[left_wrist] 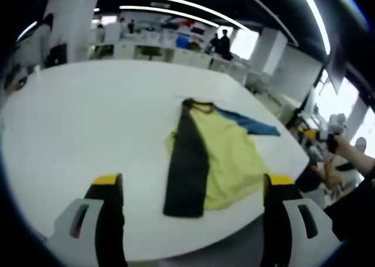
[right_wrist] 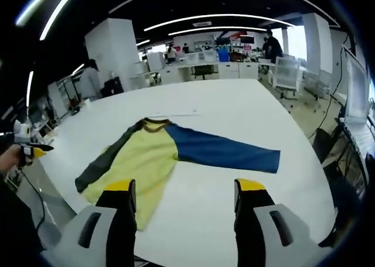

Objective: Fold the garment on the visible template until the final outline fits inside the template.

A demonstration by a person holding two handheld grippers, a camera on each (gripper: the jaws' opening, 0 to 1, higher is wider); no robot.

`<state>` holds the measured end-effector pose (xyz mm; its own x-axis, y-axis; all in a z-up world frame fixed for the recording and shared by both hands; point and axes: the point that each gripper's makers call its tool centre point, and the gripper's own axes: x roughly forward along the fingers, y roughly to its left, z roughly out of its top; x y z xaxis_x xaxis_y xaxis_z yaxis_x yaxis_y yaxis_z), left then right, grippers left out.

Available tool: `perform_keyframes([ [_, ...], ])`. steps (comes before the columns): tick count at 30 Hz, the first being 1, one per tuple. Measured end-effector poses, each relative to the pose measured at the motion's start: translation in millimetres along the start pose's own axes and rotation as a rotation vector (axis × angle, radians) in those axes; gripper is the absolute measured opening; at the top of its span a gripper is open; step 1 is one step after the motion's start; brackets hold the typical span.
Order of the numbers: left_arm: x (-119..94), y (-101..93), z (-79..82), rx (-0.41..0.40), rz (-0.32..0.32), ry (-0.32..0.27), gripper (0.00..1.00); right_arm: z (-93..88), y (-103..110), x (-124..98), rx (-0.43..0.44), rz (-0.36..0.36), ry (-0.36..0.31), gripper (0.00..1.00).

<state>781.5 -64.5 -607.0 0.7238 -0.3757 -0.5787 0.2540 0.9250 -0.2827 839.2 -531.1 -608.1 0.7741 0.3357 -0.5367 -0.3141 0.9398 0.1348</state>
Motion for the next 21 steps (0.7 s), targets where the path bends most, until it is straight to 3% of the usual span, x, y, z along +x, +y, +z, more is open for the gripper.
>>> perform_keyframes([
  [4,-4.5,1.5,-3.1,0.001,0.001,0.004,0.95,-6.9,6.7,-6.0,0.011,0.007,0.012,0.71],
  [12,-12.7,1.8,-5.1,0.011,-0.004,0.007,0.96,-7.6,21.6,-14.6,0.002,0.034,-0.026,0.76],
  [21,-18.5,4.3,-17.2,0.014,-0.005,0.031,0.96,-17.0,37.0,-17.9,-0.053,0.077,0.019,0.88],
])
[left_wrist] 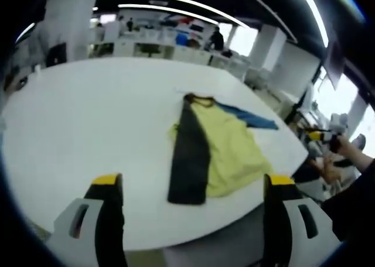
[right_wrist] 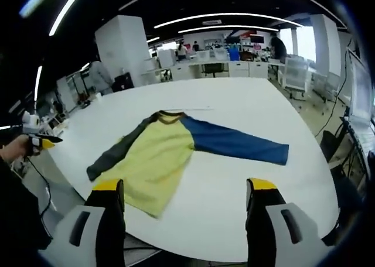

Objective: Fold the garment on the visible template until the final outline fits inside the template.

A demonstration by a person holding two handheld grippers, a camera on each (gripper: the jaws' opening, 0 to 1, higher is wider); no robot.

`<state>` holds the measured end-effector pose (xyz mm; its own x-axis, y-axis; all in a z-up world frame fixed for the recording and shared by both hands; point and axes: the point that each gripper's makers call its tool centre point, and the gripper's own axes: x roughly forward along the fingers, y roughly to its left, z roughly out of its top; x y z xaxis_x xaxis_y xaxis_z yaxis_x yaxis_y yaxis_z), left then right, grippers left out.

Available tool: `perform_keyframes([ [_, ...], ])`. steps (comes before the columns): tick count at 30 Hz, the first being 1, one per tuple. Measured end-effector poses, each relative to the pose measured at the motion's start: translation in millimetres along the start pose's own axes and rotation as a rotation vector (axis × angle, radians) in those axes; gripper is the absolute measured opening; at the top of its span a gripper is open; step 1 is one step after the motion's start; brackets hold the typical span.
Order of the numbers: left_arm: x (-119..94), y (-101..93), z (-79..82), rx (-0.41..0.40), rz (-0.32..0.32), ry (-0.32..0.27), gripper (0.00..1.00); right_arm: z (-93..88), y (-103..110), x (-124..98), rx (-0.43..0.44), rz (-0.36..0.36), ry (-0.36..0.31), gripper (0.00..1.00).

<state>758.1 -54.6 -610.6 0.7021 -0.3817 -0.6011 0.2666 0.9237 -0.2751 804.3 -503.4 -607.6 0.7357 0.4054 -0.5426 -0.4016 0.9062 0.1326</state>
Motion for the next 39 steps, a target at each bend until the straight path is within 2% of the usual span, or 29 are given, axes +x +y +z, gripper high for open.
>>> perform_keyframes([
  [10,-3.5,2.5,-9.8,-0.008,-0.007,0.016,0.95,4.0,11.1,-3.7,-0.025,0.059,-0.030,0.99],
  [13,-4.1,3.0,-12.2,-0.012,-0.010,0.021,0.95,7.9,17.9,-5.4,-0.006,0.100,-0.055,1.00],
  [17,-3.9,3.9,-16.1,-0.013,-0.010,0.032,0.95,10.9,19.8,-5.0,-0.019,0.114,-0.063,1.00],
  [33,9.3,10.1,-22.1,-0.033,-0.018,0.061,0.96,1.7,10.1,5.3,0.017,0.081,-0.035,1.00],
  [37,15.4,12.7,-26.4,-0.043,-0.022,0.076,0.95,-1.5,4.2,5.8,-0.023,0.046,-0.021,1.00],
  [39,20.0,12.9,-30.5,-0.049,-0.030,0.088,0.93,-1.2,4.0,5.5,-0.013,0.046,-0.024,1.00],
])
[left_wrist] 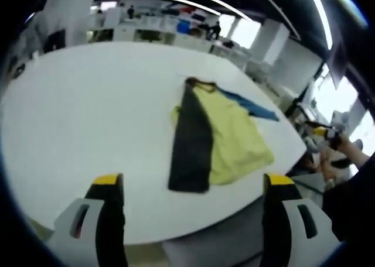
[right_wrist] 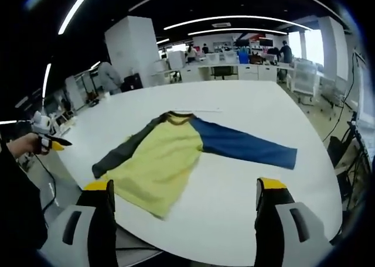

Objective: Fold the garment on the visible template until the final outline fits inside the template.

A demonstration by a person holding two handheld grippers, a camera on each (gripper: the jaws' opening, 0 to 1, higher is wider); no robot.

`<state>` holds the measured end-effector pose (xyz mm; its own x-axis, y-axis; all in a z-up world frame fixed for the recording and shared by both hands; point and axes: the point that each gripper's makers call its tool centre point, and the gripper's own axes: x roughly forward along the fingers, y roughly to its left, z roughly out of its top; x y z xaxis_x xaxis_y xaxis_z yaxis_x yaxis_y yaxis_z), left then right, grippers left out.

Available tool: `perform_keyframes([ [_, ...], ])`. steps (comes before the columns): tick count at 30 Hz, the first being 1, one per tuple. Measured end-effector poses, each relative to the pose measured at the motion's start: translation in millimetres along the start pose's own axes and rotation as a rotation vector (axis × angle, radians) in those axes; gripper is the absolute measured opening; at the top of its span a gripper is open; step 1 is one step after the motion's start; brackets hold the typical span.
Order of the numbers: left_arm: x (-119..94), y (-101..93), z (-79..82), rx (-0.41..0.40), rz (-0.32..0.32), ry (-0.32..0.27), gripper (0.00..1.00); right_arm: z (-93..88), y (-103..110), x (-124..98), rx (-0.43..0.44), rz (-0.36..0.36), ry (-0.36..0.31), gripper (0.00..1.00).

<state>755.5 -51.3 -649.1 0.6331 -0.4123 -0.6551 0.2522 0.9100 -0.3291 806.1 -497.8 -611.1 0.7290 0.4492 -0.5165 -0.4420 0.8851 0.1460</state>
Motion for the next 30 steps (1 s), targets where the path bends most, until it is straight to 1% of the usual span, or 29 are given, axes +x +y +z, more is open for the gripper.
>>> perform_keyframes([
  [3,10.1,1.2,-7.5,-0.003,-0.008,0.019,0.93,1.6,-2.3,-0.8,-0.003,-0.008,-0.012,1.00],
  [5,20.4,3.5,-16.2,-0.002,-0.016,0.041,0.93,1.6,-2.9,-1.4,-0.011,-0.011,-0.013,1.00],
  [6,22.3,4.2,-17.4,-0.002,-0.016,0.042,0.94,2.2,-3.3,-1.9,-0.011,-0.014,-0.017,1.00],
  [9,34.4,8.6,-26.1,-0.005,-0.022,0.058,0.92,9.2,-3.2,-4.4,0.001,-0.012,-0.057,1.00],
  [10,38.6,9.7,-28.7,-0.011,-0.027,0.064,0.91,9.7,-3.7,-4.5,0.004,-0.014,-0.058,1.00],
  [14,47.7,12.9,-30.1,-0.004,-0.028,0.064,0.83,9.7,-7.7,-4.3,0.003,-0.029,-0.048,1.00],
  [16,50.9,14.9,-28.7,-0.004,-0.030,0.055,0.80,10.2,-9.0,-4.5,0.000,-0.035,-0.047,1.00],
  [18,54.5,17.0,-29.8,-0.003,-0.025,0.063,0.79,10.9,-9.6,-4.5,0.000,-0.039,-0.049,1.00],
  [21,59.1,22.4,-29.9,0.019,-0.011,0.056,0.72,17.7,-11.2,-5.9,-0.016,-0.053,-0.086,1.00],
  [23,62.1,24.6,-30.4,0.019,-0.012,0.052,0.65,19.2,-11.2,-6.0,-0.016,-0.054,-0.092,1.00],
  [26,69.0,29.7,-35.6,0.032,-0.004,0.064,0.59,20.5,-13.0,-5.2,-0.023,-0.064,-0.090,1.00],
  [29,74.4,32.4,-40.1,0.037,-0.004,0.071,0.56,22.8,-14.7,-5.9,-0.026,-0.074,-0.096,0.95],
  [30,75.7,32.7,-40.9,0.039,-0.004,0.072,0.55,22.9,-15.6,-6.2,-0.023,-0.079,-0.094,0.95],
])
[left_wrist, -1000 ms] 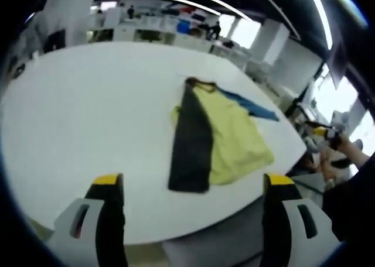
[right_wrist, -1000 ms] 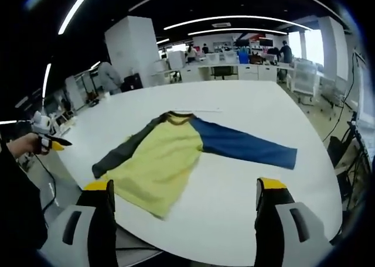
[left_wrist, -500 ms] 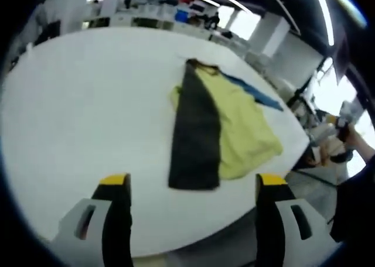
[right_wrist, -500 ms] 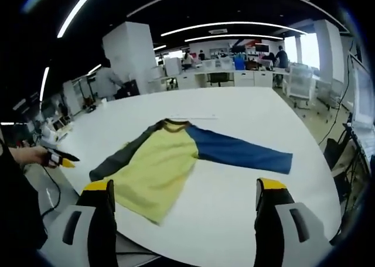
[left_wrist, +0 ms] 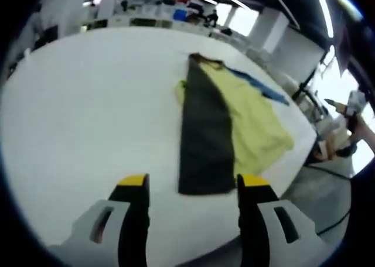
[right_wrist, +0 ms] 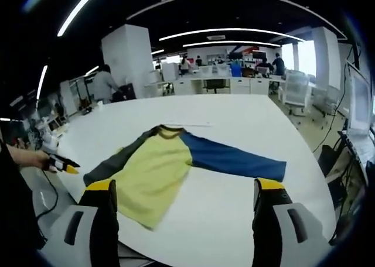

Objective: Fold the garment on the visible template until the final outline fits inside the template.

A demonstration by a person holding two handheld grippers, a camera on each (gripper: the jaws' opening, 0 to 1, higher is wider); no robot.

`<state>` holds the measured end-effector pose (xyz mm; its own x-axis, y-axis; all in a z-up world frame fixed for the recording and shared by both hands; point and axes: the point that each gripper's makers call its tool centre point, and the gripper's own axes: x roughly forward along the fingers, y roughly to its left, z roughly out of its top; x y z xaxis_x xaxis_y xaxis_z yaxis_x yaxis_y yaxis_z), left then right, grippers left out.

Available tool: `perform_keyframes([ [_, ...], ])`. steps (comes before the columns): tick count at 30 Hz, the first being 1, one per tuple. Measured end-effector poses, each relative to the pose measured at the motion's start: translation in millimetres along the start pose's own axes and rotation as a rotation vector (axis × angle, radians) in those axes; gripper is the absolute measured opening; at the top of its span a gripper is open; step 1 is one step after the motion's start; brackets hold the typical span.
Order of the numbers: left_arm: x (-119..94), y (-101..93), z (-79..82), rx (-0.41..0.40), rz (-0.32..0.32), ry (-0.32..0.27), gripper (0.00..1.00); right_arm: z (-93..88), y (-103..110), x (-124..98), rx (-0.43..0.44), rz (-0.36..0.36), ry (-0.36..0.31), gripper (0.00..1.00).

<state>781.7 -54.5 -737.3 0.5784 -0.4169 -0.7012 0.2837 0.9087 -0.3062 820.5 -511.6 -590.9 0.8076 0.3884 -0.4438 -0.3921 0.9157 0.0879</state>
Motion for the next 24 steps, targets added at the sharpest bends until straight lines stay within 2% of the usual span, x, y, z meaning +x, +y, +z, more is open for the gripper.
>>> perform_keyframes([
  [4,6.6,-0.7,-5.3,-0.003,-0.015,0.012,0.47,-0.5,-1.1,-0.4,0.004,-0.003,0.002,0.96],
  [12,16.1,-0.6,-14.5,-0.004,-0.029,0.044,0.42,-6.5,2.0,0.6,0.010,0.009,0.025,0.97],
  [16,19.1,-0.5,-16.8,-0.008,-0.034,0.054,0.41,-10.8,9.5,2.8,0.008,0.044,0.048,1.00],
  [24,21.7,-0.8,-17.5,-0.010,-0.047,0.062,0.35,-19.5,11.9,5.9,0.008,0.049,0.082,1.00],
])
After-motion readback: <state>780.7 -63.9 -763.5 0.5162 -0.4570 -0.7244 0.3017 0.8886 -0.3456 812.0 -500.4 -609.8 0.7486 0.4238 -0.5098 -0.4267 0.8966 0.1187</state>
